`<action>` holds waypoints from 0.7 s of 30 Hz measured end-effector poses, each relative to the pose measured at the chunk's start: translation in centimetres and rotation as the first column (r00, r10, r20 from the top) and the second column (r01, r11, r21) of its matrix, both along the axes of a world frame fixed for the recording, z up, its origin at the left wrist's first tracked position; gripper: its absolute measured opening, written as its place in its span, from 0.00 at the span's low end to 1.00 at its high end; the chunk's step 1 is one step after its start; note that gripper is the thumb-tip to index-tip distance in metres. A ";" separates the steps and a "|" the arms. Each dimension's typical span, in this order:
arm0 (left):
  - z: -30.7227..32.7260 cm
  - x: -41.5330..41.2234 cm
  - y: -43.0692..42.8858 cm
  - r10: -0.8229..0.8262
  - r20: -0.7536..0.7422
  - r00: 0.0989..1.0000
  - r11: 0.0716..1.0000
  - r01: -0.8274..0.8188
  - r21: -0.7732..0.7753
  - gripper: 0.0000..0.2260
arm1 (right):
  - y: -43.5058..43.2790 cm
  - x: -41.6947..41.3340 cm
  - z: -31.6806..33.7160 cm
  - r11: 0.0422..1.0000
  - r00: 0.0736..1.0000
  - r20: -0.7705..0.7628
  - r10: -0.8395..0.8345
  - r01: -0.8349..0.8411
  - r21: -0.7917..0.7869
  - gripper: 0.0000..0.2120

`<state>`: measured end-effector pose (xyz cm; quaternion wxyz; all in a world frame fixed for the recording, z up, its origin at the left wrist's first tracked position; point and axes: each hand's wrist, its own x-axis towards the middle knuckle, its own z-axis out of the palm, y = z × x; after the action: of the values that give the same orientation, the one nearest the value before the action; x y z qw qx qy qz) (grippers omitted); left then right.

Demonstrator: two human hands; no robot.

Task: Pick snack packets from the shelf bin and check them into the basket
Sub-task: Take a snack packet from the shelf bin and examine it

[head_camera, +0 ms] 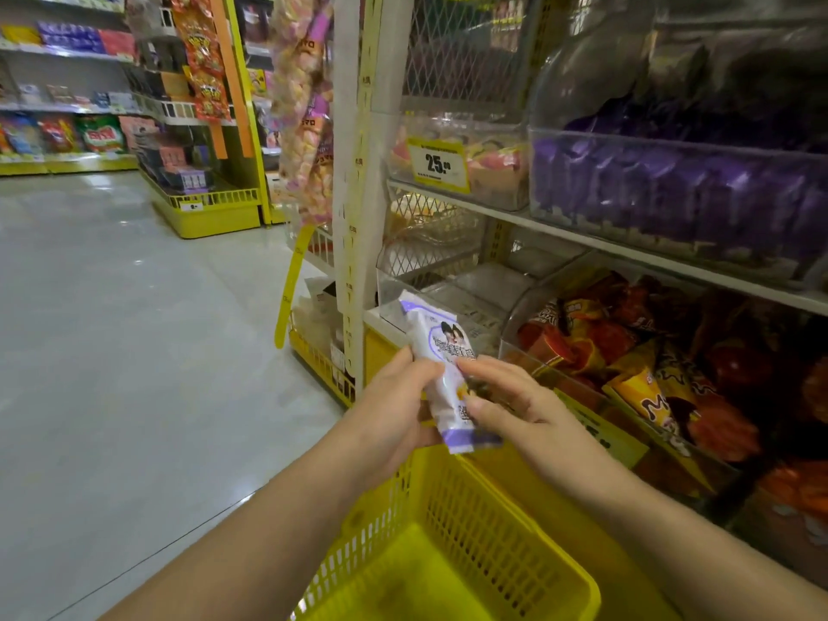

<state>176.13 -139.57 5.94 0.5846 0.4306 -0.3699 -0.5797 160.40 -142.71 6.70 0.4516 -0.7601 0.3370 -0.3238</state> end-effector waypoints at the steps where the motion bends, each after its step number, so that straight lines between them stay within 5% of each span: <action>1: 0.3 -0.2 -0.4 -0.006 -0.034 0.999 1.000 0.005 -0.024 0.18 | -0.2 -0.3 0.5 1.000 1.000 -0.005 -0.013 0.013 0.008 0.19; 4: 1.7 -1.3 -1.2 0.004 -0.083 0.997 0.996 -0.011 -0.086 0.20 | -0.2 -1.6 2.4 0.999 0.998 0.052 -0.028 0.026 0.044 0.28; 9: 4.6 -5.0 -0.9 0.123 0.190 0.974 0.963 -0.071 -0.259 0.14 | 1.3 -6.0 6.9 0.993 0.995 0.038 -0.088 0.091 -0.072 0.38; 14: 9.4 -9.8 0.5 0.137 0.362 0.922 0.899 0.038 -0.437 0.17 | 3.8 -10.9 11.4 0.949 0.981 0.077 -0.177 0.190 -0.251 0.33; 21: 15.9 -16.3 1.7 0.108 0.271 0.957 0.838 0.058 -0.542 0.09 | 6.9 -16.8 17.3 0.773 0.963 0.120 -0.243 0.267 -0.575 0.24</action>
<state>159.83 -137.83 21.83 0.6295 0.3319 -0.5952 -0.3732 143.60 -135.81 23.99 0.1536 -0.8028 0.3118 -0.4845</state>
